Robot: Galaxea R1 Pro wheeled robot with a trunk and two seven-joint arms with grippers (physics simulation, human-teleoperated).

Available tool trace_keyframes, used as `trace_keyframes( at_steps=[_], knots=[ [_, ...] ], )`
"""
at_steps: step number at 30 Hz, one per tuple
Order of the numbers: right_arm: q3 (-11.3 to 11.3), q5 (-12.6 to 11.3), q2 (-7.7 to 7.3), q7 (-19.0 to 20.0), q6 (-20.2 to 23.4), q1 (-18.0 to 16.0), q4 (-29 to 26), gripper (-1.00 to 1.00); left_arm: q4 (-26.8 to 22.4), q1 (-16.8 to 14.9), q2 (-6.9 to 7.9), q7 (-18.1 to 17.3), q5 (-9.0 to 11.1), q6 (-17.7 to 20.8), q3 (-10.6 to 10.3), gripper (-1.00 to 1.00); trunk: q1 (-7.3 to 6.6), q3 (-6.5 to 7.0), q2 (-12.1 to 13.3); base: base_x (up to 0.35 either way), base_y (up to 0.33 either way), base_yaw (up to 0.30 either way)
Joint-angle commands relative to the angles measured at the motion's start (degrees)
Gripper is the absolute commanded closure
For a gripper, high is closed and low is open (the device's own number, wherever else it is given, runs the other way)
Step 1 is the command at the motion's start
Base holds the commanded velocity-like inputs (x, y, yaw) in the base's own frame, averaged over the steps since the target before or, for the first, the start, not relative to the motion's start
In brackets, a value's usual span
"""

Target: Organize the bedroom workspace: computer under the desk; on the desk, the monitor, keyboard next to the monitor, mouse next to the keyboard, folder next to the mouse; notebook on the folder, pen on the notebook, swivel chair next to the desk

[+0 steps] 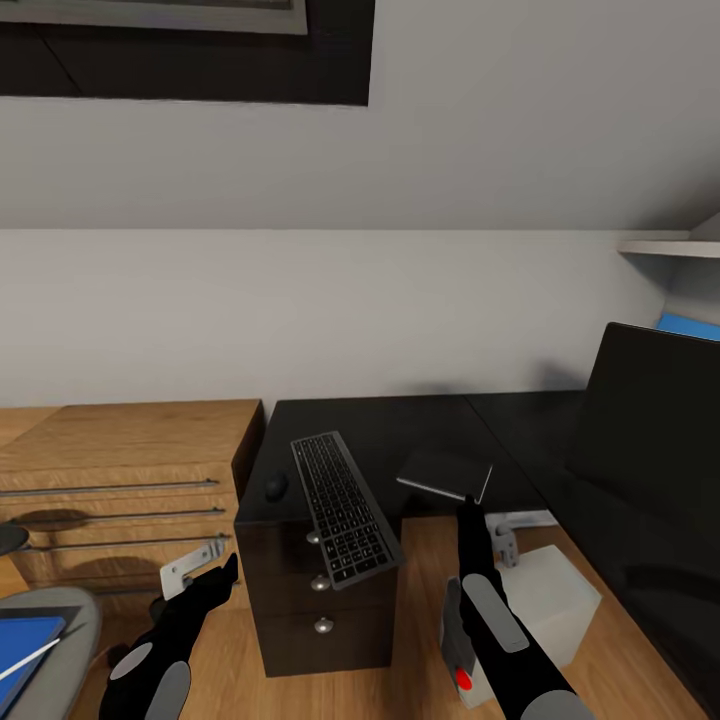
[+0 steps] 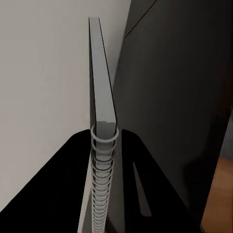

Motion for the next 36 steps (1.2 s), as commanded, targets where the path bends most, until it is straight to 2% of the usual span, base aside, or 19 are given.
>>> trace_keyframes(
  at_steps=[1,6,11,15,21,36],
  knots=[
    [0.2,-0.6,0.01,0.3,-0.3,0.0,0.0,1.00,-0.1,0.0,0.01,0.5,0.5,0.1,-0.1,-1.00,0.22,-0.25,-0.4,0.000,0.000,0.000],
    [0.2,-1.0,0.01,0.3,-0.3,0.0,0.0,1.00,-0.1,0.0,0.01,0.5,0.5,0.1,0.0,-1.00,1.32,-1.14,-2.5,0.000,0.000,0.000],
    [0.2,-2.9,-0.09,0.3,-0.2,0.0,0.0,1.00,-0.1,0.0,0.01,0.5,0.5,0.1,0.0,-1.00,2.42,-2.04,-4.5,0.000,0.000,0.000],
    [0.2,-5.3,-0.13,0.4,-0.2,0.0,0.0,1.00,-0.1,0.0,0.04,0.5,0.5,0.0,0.1,-1.00,3.30,-2.76,-6.1,0.000,0.000,0.000],
    [0.3,-5.8,-0.17,0.4,-0.1,0.0,0.0,1.00,0.0,0.0,0.08,0.5,0.5,0.0,0.1,-1.00,4.62,-3.84,-8.5,0.000,0.000,0.000],
    [0.3,-5.7,-0.23,0.4,-0.1,0.0,0.0,1.00,0.0,0.0,0.23,0.3,0.5,0.0,0.0,-1.00,4.62,-3.84,-8.5,0.000,0.000,0.000]
  ],
)
